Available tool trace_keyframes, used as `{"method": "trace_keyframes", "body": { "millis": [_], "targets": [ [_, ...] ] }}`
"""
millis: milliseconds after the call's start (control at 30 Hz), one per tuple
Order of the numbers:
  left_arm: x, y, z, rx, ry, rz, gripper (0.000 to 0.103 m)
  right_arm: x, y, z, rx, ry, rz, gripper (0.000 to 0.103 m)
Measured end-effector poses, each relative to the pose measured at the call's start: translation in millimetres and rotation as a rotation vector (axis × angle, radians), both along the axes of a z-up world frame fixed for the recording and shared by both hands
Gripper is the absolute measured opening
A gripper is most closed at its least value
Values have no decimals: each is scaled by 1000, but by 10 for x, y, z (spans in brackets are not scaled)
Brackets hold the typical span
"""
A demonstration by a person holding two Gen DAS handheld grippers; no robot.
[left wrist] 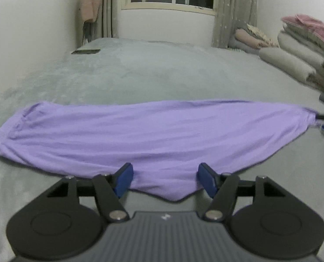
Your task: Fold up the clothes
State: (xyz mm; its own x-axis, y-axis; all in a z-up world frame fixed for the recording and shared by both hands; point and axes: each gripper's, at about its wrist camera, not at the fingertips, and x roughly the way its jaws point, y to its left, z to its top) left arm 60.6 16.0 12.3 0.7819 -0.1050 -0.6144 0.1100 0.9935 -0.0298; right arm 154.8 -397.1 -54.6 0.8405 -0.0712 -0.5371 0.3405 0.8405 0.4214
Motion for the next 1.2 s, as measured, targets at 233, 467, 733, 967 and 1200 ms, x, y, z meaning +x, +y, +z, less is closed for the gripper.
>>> {"method": "trace_keyframes", "body": {
  "millis": [233, 467, 733, 967, 1200],
  "targets": [
    [20, 0, -14, 6, -9, 3, 65, 210, 89, 82, -102, -16, 57, 5],
    [39, 31, -9, 10, -13, -1, 66, 73, 125, 268, -144, -125, 42, 5],
    [30, 23, -24, 28, -20, -12, 69, 132, 61, 190, -45, -156, 98, 5],
    [39, 38, -39, 32, -22, -15, 70, 64, -118, 123, -4, -89, 39, 5],
    [43, 38, -42, 35, -22, -18, 71, 69, -213, 63, 51, -89, 71, 19]
  ]
}}
